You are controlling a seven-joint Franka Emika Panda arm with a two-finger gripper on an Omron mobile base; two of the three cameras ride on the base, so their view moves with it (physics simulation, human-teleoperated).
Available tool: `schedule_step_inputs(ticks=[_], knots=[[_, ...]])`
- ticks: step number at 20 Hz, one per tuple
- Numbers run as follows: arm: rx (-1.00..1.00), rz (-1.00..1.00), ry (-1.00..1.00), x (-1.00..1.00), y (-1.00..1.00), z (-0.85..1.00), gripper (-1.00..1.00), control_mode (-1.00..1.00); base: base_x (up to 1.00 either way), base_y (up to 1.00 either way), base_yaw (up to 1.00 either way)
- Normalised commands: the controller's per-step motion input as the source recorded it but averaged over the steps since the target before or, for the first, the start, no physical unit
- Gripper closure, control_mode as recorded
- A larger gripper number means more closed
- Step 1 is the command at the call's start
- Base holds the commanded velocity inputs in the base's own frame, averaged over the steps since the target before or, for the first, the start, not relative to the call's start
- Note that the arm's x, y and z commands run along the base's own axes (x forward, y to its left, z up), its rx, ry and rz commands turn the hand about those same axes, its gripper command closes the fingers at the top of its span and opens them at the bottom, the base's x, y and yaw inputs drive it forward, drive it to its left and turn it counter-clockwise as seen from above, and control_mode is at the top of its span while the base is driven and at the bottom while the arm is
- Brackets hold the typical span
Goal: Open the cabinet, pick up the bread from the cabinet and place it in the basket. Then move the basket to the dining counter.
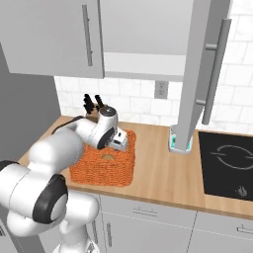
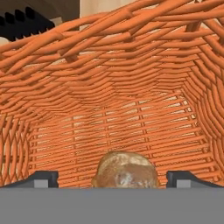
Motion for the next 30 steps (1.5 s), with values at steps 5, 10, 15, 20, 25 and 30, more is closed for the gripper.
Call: schedule_step_inputs(ticks=[5, 10, 15, 20, 25, 30], knots=[[0.0, 0.0, 0.0, -0.39, 0.02, 0.3, -1.0, -1.0, 0.0, 0.0, 0.0], [-0.01, 0.0, -0.01, -0.67, 0.0, 0.64, -1.0, -1.0, 0.0, 0.0, 0.0], [-0.1, -0.02, 0.0, -0.61, -0.24, 0.08, -1.0, -1.0, 0.0, 0.0, 0.0], [0.0, -0.28, -0.01, -0.36, -0.49, 0.11, -1.0, -1.0, 0.0, 0.0, 0.0], [0.05, -0.25, -0.06, -0.28, -0.29, 0.18, -1.0, -1.0, 0.0, 0.0, 0.0], [0.12, -0.3, 0.02, -0.26, -0.35, 0.07, -1.0, -1.0, 0.0, 0.0, 0.0]])
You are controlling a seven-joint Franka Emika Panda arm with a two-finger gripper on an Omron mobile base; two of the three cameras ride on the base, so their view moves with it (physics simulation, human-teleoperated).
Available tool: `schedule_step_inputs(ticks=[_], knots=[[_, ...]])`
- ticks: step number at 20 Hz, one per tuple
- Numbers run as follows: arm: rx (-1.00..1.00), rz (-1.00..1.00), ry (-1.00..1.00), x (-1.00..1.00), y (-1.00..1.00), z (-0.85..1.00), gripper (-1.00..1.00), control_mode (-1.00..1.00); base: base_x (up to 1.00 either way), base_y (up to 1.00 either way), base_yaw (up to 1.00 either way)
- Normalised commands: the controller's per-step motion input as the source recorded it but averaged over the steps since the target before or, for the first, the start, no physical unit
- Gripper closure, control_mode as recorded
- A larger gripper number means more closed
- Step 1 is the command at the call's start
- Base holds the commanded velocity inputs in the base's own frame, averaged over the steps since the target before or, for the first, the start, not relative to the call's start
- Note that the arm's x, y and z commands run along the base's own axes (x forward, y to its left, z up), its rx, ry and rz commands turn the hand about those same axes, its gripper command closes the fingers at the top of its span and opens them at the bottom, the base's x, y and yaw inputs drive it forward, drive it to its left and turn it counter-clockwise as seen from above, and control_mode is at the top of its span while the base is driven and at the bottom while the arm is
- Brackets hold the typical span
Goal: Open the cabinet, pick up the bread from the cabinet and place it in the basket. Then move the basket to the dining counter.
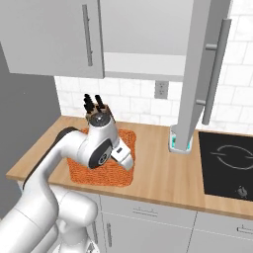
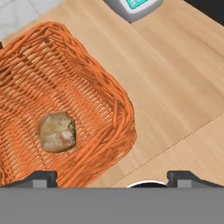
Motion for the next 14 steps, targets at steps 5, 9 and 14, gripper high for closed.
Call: schedule_step_inputs(ticks=[5, 9, 14], knots=[[0.09, -0.08, 0.11, 0.0, -0.05, 0.02, -1.0, -1.0, 0.0, 0.0, 0.0], [0.0, 0.11, 0.05, 0.25, -0.01, -0.03, -1.0, -1.0, 0.0, 0.0, 0.0], [0.0, 0.07, 0.08, 0.38, -0.02, -0.18, -1.0, -1.0, 0.0, 0.0, 0.0]])
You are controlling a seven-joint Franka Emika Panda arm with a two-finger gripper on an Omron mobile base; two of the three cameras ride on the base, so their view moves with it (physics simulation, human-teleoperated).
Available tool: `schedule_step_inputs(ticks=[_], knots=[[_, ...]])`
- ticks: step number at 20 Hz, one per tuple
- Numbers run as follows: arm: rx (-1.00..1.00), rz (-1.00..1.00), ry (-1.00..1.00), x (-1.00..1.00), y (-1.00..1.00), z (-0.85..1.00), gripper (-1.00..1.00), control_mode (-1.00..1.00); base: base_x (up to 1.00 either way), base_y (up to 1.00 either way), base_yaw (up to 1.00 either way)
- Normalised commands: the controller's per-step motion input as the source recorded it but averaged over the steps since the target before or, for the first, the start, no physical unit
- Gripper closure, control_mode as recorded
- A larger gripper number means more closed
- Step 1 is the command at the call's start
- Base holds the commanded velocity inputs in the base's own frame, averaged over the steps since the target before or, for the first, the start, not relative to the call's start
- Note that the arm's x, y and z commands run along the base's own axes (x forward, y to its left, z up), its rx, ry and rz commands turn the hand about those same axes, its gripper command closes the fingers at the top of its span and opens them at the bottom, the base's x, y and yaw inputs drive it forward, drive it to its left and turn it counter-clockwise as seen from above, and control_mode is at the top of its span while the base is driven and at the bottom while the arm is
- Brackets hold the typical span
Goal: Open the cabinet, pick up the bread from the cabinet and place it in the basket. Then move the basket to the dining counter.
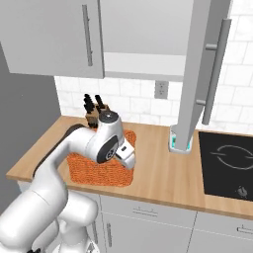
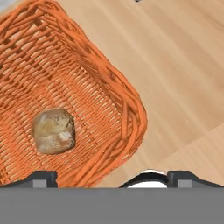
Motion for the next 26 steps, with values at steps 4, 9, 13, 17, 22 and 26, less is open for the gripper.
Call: schedule_step_inputs(ticks=[4, 9, 13, 17, 22, 26], knots=[[0.02, 0.01, 0.1, 0.16, -0.11, -0.31, -1.0, -1.0, 0.0, 0.0, 0.0], [0.03, 0.0, 0.08, 0.0, -0.06, -0.33, -1.0, -1.0, 0.0, 0.0, 0.0], [0.0, 0.0, 0.03, 0.07, 0.01, -0.35, -1.0, -1.0, 0.0, 0.0, 0.0], [0.0, -0.03, 0.0, 0.3, 0.13, -0.23, -1.0, -1.0, 0.0, 0.0, 0.0], [-0.02, -0.13, -0.05, 0.05, 0.23, -0.24, -1.0, -1.0, 0.0, 0.0, 0.0], [0.0, -0.12, 0.03, 0.0, 0.15, -0.9, 1.0, -1.0, 0.0, 0.0, 0.0]])
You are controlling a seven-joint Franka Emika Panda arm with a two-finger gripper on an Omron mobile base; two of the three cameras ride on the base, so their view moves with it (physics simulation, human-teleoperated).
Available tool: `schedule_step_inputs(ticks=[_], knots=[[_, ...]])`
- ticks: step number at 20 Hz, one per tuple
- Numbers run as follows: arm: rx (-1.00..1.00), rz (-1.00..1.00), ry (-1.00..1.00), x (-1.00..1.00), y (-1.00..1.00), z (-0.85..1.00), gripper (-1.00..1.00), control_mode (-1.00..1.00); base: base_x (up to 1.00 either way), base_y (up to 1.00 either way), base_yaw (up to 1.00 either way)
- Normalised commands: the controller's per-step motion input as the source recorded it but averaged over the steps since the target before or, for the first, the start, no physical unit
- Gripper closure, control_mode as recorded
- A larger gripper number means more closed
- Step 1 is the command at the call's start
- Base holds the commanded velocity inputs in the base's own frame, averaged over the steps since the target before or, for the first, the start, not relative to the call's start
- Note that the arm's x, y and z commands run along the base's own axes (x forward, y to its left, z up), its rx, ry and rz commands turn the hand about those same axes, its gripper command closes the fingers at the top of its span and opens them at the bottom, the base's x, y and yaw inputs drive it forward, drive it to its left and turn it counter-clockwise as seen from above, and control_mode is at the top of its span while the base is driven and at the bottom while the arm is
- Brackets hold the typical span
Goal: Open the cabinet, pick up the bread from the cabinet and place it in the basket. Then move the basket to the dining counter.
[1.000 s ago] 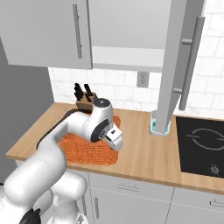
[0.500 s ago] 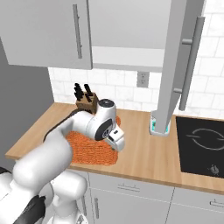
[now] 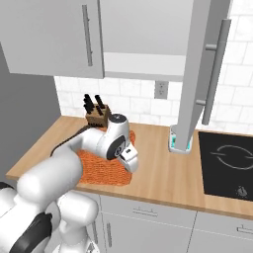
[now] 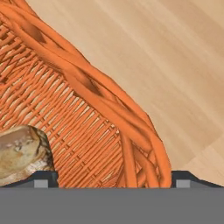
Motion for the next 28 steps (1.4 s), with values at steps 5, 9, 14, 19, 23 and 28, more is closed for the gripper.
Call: schedule_step_inputs(ticks=[5, 9, 14, 19, 23, 28], knots=[[0.0, -0.06, 0.1, -0.01, 0.27, -1.0, 1.0, -1.0, 0.0, 0.0, 0.0], [0.0, 0.0, 0.18, -0.09, 0.18, -0.54, 1.0, -1.0, 0.0, 0.0, 0.0], [-0.02, 0.01, 0.0, -0.29, 0.33, -0.16, 1.0, -1.0, 0.0, 0.0, 0.0], [0.02, -0.2, -0.47, -0.32, 0.37, 0.04, 1.0, -1.0, 0.0, 0.0, 0.0], [0.01, -0.26, -0.36, -0.25, 0.07, 0.27, 1.0, -1.0, 0.0, 0.0, 0.0], [0.03, -0.28, -0.04, -0.05, 0.02, 0.22, 1.0, -1.0, 0.0, 0.0, 0.0]])
